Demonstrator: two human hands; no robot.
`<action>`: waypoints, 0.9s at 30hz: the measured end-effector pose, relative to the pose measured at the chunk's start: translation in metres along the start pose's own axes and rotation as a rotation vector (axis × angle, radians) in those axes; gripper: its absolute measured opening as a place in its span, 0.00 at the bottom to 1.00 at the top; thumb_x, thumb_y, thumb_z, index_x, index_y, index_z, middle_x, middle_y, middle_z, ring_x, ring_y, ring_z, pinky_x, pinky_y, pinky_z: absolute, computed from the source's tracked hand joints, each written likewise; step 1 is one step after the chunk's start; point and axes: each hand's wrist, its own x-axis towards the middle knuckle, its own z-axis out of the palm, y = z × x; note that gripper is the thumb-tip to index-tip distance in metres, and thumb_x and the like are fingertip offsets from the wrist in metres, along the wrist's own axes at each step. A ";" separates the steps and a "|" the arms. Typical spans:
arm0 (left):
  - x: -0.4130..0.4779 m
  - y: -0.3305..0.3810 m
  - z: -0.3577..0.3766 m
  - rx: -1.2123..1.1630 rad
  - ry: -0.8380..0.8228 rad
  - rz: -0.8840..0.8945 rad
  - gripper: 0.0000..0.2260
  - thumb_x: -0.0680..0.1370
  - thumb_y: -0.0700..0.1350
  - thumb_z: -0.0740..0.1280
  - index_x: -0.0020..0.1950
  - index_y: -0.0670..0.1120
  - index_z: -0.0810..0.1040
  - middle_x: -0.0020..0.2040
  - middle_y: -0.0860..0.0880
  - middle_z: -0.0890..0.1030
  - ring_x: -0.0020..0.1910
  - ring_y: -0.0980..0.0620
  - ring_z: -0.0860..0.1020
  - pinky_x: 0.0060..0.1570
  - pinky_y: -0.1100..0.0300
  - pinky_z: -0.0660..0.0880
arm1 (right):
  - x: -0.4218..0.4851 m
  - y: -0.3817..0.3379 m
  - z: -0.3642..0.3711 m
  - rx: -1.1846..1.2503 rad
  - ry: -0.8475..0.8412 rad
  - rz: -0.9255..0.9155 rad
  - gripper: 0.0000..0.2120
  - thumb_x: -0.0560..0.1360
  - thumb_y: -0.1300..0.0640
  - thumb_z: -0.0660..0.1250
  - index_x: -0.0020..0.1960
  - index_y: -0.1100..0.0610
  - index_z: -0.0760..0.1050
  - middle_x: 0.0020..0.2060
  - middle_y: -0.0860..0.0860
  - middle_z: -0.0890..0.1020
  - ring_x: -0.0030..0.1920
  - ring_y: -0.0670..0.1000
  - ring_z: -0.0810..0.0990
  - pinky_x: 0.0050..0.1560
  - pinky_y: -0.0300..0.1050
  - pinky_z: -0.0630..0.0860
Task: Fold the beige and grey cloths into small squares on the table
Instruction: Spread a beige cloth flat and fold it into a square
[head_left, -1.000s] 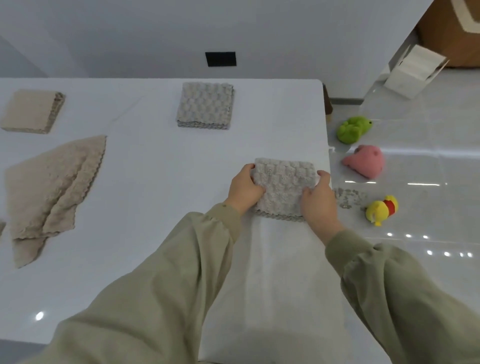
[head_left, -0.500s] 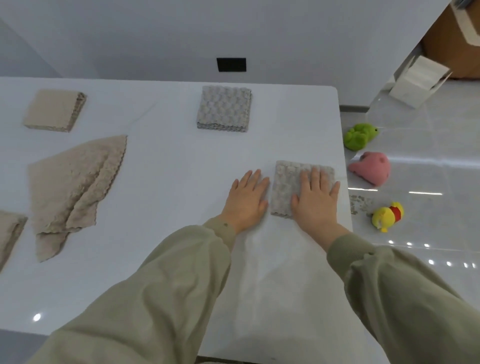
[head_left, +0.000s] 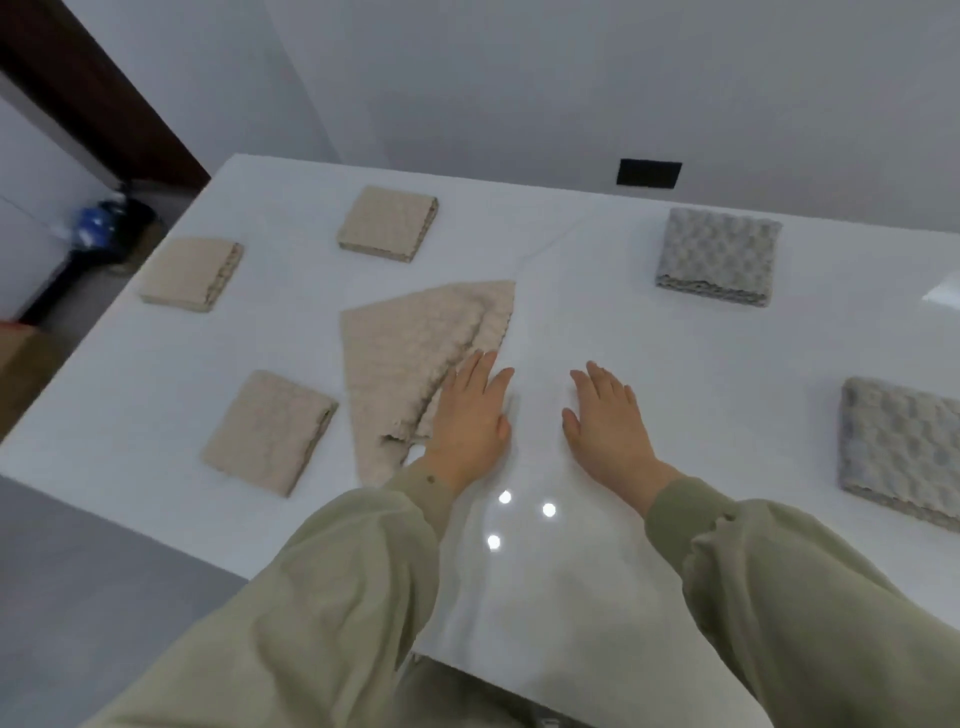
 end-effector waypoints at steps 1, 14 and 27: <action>-0.006 -0.026 -0.006 -0.022 0.017 -0.021 0.24 0.78 0.42 0.60 0.74 0.44 0.61 0.77 0.44 0.57 0.76 0.45 0.51 0.74 0.48 0.49 | 0.008 -0.025 0.009 0.019 -0.009 -0.008 0.25 0.81 0.53 0.53 0.76 0.58 0.53 0.76 0.56 0.53 0.76 0.55 0.52 0.75 0.53 0.48; -0.007 -0.163 0.034 -0.155 0.033 -0.085 0.32 0.76 0.56 0.38 0.76 0.46 0.60 0.77 0.48 0.59 0.77 0.49 0.50 0.75 0.51 0.49 | 0.068 -0.143 0.101 -0.065 0.035 -0.068 0.29 0.77 0.48 0.56 0.75 0.55 0.56 0.76 0.53 0.56 0.76 0.53 0.50 0.72 0.61 0.48; 0.011 -0.174 0.059 -0.125 0.254 0.046 0.20 0.82 0.51 0.53 0.73 0.48 0.65 0.75 0.49 0.63 0.75 0.50 0.56 0.74 0.52 0.52 | 0.072 -0.113 0.121 0.021 0.353 -0.217 0.22 0.75 0.52 0.60 0.68 0.53 0.68 0.69 0.49 0.70 0.70 0.51 0.64 0.71 0.54 0.57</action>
